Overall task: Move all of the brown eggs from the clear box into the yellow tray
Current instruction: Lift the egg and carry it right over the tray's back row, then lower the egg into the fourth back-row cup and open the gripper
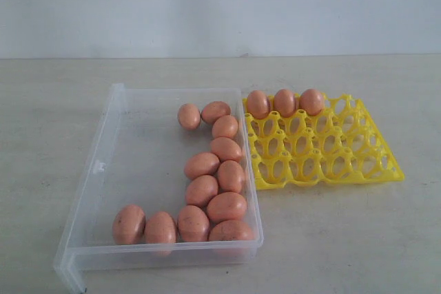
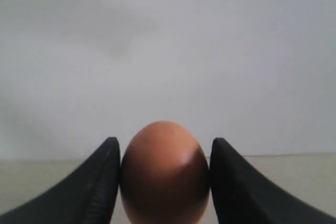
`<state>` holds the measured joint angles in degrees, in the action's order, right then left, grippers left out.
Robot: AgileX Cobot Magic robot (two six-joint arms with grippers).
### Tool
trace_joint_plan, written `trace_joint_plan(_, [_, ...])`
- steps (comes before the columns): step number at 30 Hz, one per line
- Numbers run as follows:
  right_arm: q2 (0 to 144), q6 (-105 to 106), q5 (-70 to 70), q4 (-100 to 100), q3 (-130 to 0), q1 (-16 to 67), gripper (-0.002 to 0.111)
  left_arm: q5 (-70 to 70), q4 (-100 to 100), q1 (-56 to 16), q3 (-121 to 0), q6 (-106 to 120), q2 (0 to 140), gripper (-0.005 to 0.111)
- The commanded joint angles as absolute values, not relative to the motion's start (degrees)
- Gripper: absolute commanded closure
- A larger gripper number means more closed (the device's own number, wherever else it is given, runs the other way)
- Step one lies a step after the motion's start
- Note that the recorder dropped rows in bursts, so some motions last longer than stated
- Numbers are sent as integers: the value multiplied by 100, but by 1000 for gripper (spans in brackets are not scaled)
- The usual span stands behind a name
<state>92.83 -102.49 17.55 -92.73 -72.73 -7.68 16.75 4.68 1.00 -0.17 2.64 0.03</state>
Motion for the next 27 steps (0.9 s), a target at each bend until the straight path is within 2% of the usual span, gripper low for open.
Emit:
trace_joint_plan(1, [9449, -8282, 4782, -8623, -7264, -1776, 109, 1633, 488, 65, 0, 260, 0, 111])
trace_joint_plan(7, [10459, -7525, 6988, -8160, -7264, -2341, 109, 1633, 488, 65, 0, 260, 0, 111])
trace_joint_plan(17, [12225, -7234, 6996, -8364, -7264, -2086, 109, 1633, 488, 65, 0, 260, 0, 111])
trace_joint_plan(24, [12589, -6971, 6939, -8348, -7264, -1460, 109, 1633, 488, 65, 0, 260, 0, 111])
trace_joint_plan(27, [12589, -6848, 6280, -8450, -7264, -1230, 109, 1633, 488, 65, 0, 260, 0, 111])
